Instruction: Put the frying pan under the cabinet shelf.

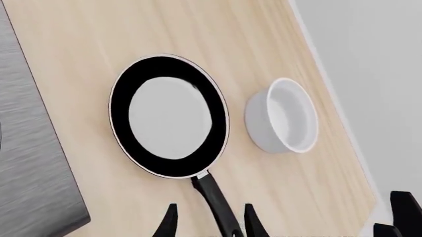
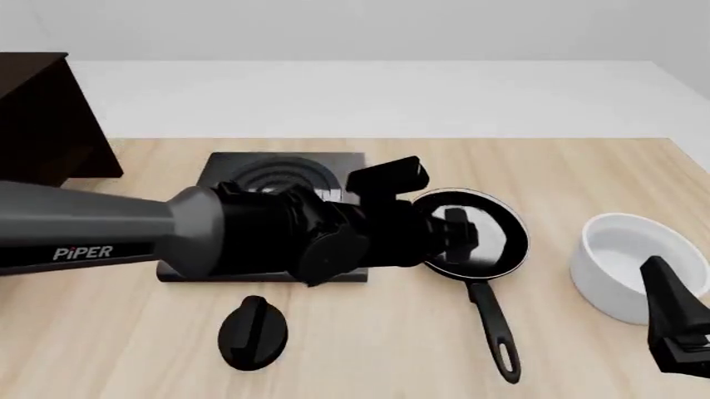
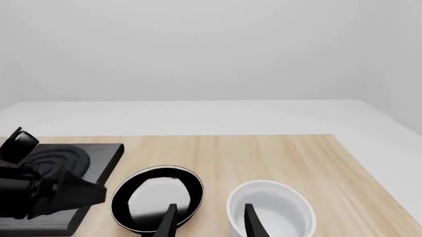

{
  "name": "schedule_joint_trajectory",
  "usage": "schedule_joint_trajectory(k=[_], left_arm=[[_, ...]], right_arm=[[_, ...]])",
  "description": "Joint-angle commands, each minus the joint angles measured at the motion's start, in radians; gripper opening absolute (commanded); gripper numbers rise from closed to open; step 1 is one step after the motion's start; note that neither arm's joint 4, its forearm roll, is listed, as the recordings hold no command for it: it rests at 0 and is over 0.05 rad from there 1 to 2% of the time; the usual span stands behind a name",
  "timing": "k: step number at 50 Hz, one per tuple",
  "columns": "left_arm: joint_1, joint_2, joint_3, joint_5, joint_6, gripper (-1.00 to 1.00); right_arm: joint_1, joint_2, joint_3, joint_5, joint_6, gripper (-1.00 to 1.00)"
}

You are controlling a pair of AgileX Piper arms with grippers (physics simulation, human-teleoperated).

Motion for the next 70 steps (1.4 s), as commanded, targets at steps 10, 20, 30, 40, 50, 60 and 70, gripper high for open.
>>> schedule_joint_trajectory(k=[10, 20, 30, 40, 50, 60, 70], left_arm=[[-0.030, 0.037, 0.009, -0.047, -0.053, 1.00], [-0.053, 0.062, 0.011, -0.087, -0.078, 1.00], [-0.077, 0.087, 0.003, -0.109, -0.089, 1.00], [-0.083, 0.118, 0.012, -0.143, -0.114, 1.00], [-0.097, 0.143, 0.018, -0.172, -0.143, 1.00], [-0.100, 0.180, 0.024, -0.205, -0.148, 1.00], [-0.110, 0.212, 0.021, -0.227, -0.164, 1.00]], right_arm=[[0.000, 0.001, 0.000, 0.000, 0.000, 1.00], [0.000, 0.000, 0.000, 0.000, 0.000, 1.00], [0.000, 0.000, 0.000, 0.000, 0.000, 1.00], [0.000, -0.001, 0.000, 0.000, -0.001, 1.00], [0.000, -0.001, 0.000, 0.000, 0.000, 1.00], [0.000, 0.000, 0.000, 0.000, 0.000, 1.00], [0.000, 0.000, 0.000, 0.000, 0.000, 1.00]])
